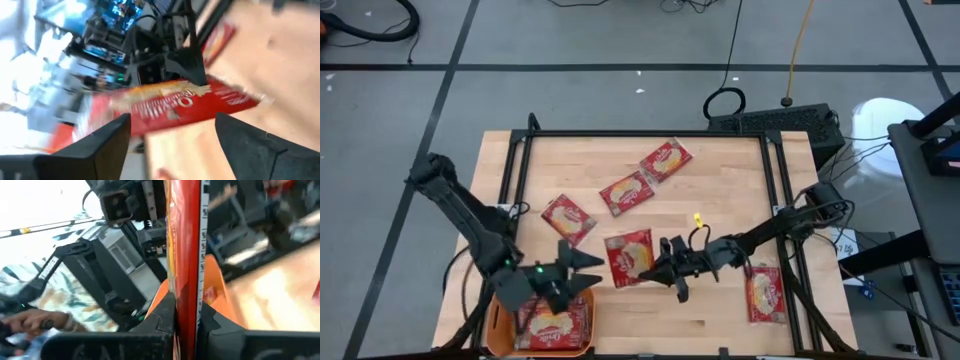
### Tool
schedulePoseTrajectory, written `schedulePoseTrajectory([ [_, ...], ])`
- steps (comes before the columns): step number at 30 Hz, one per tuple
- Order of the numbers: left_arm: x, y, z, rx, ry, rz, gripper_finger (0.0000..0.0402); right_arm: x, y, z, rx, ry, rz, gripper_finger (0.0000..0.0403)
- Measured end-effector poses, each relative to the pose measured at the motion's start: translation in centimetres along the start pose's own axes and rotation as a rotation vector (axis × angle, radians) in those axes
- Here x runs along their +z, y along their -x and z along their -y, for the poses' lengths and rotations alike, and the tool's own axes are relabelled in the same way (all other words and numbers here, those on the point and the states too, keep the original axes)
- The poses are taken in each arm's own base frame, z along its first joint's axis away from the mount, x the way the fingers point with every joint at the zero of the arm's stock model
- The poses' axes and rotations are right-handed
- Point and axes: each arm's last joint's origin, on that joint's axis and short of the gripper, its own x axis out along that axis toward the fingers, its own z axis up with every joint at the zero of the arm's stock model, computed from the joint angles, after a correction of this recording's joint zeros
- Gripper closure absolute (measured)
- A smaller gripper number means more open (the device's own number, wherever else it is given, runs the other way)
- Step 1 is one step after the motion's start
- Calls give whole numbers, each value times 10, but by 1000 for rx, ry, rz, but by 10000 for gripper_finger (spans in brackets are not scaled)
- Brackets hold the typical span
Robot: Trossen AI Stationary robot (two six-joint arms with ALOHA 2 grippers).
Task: Sort popcorn bags into baskets
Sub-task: Put the popcorn bag into the orange bin
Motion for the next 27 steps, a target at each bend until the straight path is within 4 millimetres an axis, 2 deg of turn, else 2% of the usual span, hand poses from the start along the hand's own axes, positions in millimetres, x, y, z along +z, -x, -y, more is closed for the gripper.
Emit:
schedulePoseTrajectory([
  [6,4,-25,35,59,-347,-142,140,3,-1,7,71,-165,-92,389],
  [15,2,-56,67,67,-693,-247,187,5,-2,14,118,-367,-189,389],
  [19,5,-63,75,84,-771,-258,227,3,-2,16,91,-403,-221,388],
  [27,5,-64,74,84,-800,-263,326,0,-2,18,75,-418,-258,387],
])
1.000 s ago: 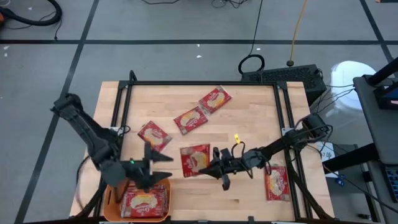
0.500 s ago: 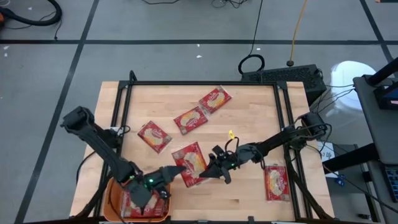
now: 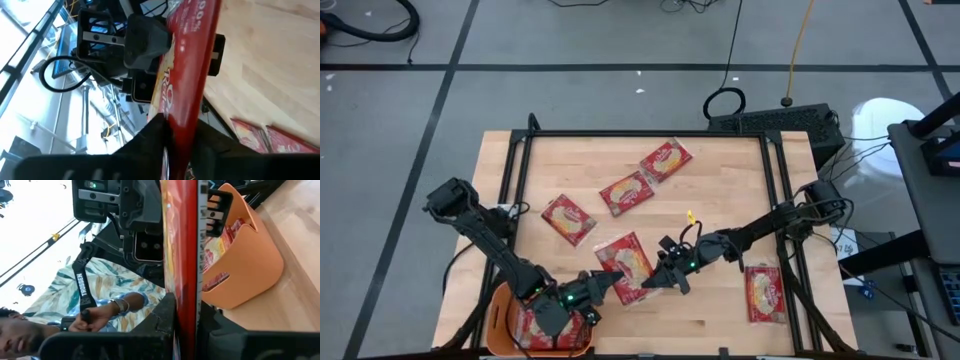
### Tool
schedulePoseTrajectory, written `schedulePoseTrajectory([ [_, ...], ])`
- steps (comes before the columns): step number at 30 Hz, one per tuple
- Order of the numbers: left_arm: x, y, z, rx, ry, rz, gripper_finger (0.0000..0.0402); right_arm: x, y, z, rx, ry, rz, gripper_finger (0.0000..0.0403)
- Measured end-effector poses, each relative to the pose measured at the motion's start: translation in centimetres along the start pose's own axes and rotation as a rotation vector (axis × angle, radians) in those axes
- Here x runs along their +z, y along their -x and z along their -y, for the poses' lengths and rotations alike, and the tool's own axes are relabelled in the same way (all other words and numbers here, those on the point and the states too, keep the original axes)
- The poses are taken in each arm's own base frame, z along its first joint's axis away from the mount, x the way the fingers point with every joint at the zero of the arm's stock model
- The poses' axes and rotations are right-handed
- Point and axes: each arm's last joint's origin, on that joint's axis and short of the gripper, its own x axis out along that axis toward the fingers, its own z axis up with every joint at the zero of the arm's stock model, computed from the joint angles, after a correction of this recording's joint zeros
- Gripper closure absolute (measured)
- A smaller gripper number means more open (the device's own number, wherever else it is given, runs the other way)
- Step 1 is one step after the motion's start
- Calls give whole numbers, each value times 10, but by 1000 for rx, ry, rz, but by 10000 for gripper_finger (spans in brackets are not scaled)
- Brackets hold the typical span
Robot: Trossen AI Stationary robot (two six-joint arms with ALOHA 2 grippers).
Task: Sort popcorn bags into baskets
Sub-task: Put the popcorn bag into the orange bin
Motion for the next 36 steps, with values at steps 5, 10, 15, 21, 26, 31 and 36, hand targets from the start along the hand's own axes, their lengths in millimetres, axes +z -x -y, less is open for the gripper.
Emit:
schedulePoseTrajectory([
  [5,1,2,0,1,-22,7,378,4,1,2,-3,1,7,387],
  [10,1,2,0,0,-9,-12,380,7,1,4,-25,47,36,373],
  [15,1,2,1,0,36,-5,354,10,1,3,-28,111,95,306],
  [21,0,2,0,3,78,-11,379,18,3,-8,43,205,209,209],
  [26,-5,6,-6,21,224,-53,373,22,9,-26,3,362,273,164],
  [31,-14,26,-21,54,360,-27,361,24,21,-58,-75,591,397,159],
  [36,-32,45,-39,90,568,-2,380,23,36,-89,-182,770,505,160],
])
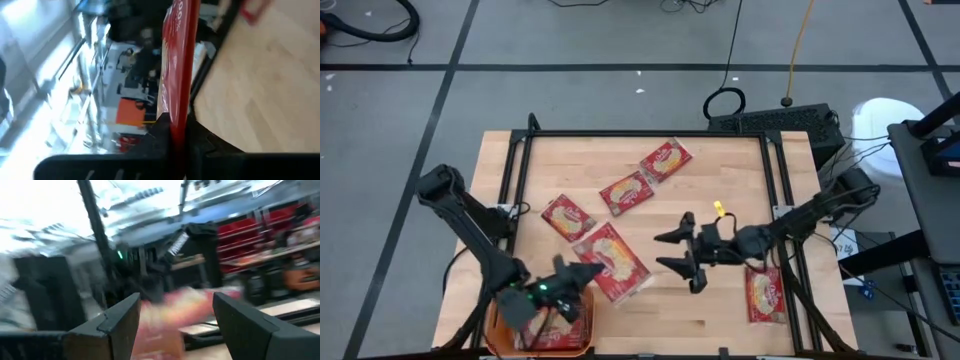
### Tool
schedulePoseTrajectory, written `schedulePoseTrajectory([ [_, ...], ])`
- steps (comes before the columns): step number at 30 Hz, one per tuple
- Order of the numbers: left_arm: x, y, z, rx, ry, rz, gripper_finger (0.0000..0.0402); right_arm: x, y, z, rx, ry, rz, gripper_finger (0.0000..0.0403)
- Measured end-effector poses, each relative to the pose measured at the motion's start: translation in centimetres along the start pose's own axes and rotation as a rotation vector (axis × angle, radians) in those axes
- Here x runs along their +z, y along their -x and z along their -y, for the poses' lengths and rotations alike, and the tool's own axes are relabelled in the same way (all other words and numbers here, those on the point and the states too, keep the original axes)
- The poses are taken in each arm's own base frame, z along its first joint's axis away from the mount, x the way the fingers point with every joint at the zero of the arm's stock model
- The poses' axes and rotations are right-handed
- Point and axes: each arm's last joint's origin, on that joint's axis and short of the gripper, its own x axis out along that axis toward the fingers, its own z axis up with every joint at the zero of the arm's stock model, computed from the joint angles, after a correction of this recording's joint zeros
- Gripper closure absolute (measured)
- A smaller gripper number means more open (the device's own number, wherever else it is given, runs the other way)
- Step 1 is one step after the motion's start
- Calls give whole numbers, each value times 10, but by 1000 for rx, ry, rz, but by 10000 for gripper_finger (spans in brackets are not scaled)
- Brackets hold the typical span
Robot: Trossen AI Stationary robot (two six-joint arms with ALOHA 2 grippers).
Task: Sort popcorn bags into baskets
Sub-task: Put the popcorn bag into the orange bin
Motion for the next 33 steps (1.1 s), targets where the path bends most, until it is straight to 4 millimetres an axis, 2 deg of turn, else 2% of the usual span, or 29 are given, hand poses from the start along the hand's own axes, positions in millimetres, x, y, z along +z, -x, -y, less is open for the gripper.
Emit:
schedulePoseTrajectory([
  [5,-9,17,-29,22,284,31,379,2,7,-6,-100,89,-33,160],
  [10,-21,30,-55,50,563,39,369,-15,9,-10,-115,95,-115,160],
  [14,-30,36,-72,51,766,66,379,-28,9,-13,-121,89,-151,161],
  [17,-33,37,-82,77,808,43,381,-37,9,-13,-126,87,-173,161],
  [19,-34,36,-94,123,760,-19,378,-42,9,-13,-127,81,-189,161],
  [22,-39,30,-126,192,720,-118,368,-48,9,-13,-132,72,-203,161],
  [25,-48,27,-163,233,799,-133,366,-52,9,-12,-134,74,-211,161],
  [28,-57,28,-187,271,822,-196,371,-54,8,-12,-134,67,-211,161],
  [31,-59,35,-193,294,910,-249,377,-55,10,-14,-126,54,-222,161],
  [33,-54,44,-186,269,972,-199,377,-56,11,-17,-118,57,-229,161],
])
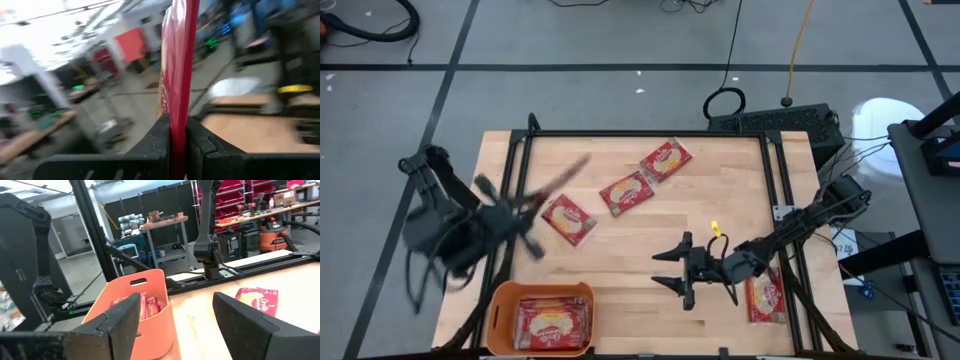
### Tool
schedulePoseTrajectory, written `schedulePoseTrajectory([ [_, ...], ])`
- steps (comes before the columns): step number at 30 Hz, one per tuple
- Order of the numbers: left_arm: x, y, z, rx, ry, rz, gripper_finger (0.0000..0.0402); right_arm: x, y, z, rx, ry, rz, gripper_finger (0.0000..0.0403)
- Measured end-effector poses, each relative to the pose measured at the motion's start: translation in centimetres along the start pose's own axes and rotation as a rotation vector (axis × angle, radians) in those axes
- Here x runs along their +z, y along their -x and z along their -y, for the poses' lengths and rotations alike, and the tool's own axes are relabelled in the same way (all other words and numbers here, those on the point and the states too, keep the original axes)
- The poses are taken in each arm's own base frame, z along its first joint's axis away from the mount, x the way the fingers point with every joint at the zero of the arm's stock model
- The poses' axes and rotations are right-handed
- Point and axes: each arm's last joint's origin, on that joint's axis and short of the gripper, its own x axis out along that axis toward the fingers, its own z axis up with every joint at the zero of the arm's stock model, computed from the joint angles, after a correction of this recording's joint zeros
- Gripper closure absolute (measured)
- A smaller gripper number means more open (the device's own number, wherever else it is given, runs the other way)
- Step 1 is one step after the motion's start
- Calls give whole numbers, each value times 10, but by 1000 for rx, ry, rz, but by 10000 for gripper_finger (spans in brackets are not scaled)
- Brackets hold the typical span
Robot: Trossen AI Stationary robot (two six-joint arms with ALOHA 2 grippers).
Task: Sort popcorn bags into baskets
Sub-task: Put the popcorn bag into the orange bin
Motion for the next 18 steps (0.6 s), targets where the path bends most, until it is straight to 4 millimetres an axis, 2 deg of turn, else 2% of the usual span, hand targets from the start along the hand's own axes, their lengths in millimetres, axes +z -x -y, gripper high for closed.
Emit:
schedulePoseTrajectory([
  [4,-14,20,20,-175,143,83,367,-1,1,-2,10,26,-5,161],
  [9,-49,14,50,-396,228,95,375,0,1,-1,6,32,-1,161],
  [15,-88,-11,73,-716,253,-122,377,-1,1,-1,7,29,-5,161],
  [18,-99,-12,74,-795,251,-248,367,-1,1,-1,6,25,-8,161],
])
